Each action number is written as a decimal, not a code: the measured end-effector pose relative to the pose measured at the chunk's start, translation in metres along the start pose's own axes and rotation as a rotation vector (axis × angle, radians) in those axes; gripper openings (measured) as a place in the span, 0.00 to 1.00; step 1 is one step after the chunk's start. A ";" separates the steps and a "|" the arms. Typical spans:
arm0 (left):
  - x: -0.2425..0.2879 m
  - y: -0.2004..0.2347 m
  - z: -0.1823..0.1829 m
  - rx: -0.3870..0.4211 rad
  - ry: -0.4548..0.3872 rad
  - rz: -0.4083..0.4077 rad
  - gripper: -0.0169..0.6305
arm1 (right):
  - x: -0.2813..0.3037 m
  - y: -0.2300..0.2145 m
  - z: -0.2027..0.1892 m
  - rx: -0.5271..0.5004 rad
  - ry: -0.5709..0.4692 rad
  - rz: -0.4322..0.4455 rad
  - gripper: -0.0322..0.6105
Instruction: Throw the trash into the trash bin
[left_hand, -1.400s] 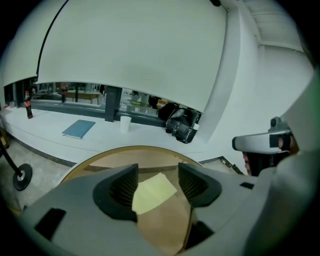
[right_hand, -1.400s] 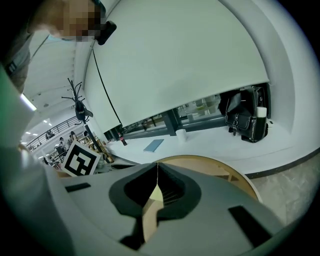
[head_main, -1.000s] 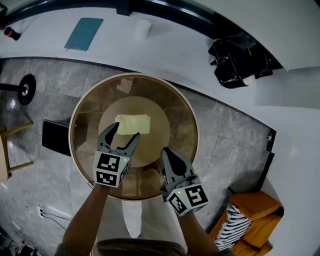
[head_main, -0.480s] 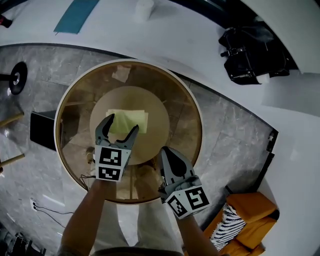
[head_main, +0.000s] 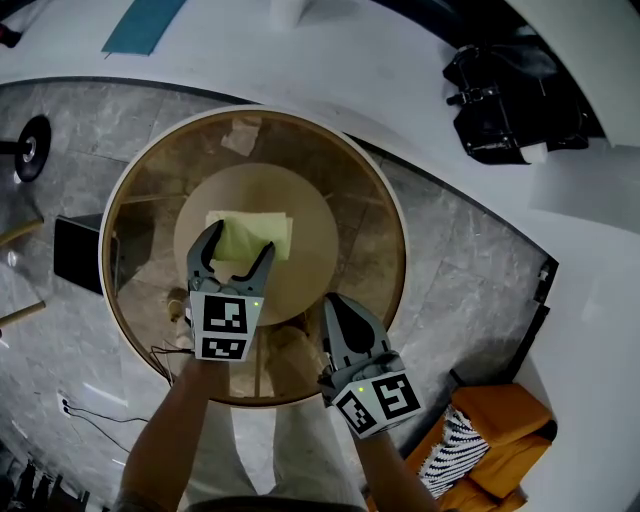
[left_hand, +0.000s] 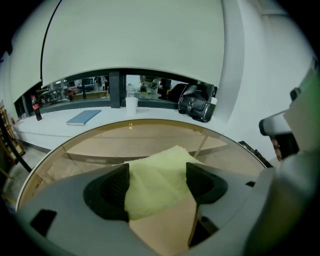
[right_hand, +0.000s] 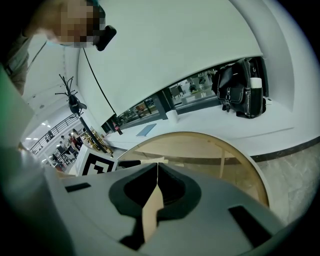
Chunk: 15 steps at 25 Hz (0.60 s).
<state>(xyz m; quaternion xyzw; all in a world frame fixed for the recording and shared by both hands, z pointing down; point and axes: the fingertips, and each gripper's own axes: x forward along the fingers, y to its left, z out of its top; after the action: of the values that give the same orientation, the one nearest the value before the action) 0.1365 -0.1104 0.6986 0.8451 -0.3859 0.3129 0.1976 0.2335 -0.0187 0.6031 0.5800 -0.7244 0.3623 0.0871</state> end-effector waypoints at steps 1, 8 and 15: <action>0.000 0.001 0.000 0.002 0.001 0.008 0.57 | 0.000 0.000 -0.001 0.001 0.002 0.001 0.08; 0.000 0.005 -0.001 -0.004 0.006 0.034 0.55 | -0.001 -0.001 -0.002 0.009 0.003 -0.002 0.08; -0.007 0.017 -0.004 -0.081 0.020 0.045 0.23 | 0.001 0.005 -0.004 0.004 0.009 0.004 0.08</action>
<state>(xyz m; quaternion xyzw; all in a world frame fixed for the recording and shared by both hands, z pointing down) 0.1179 -0.1153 0.6986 0.8243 -0.4153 0.3099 0.2281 0.2274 -0.0162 0.6043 0.5771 -0.7244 0.3665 0.0887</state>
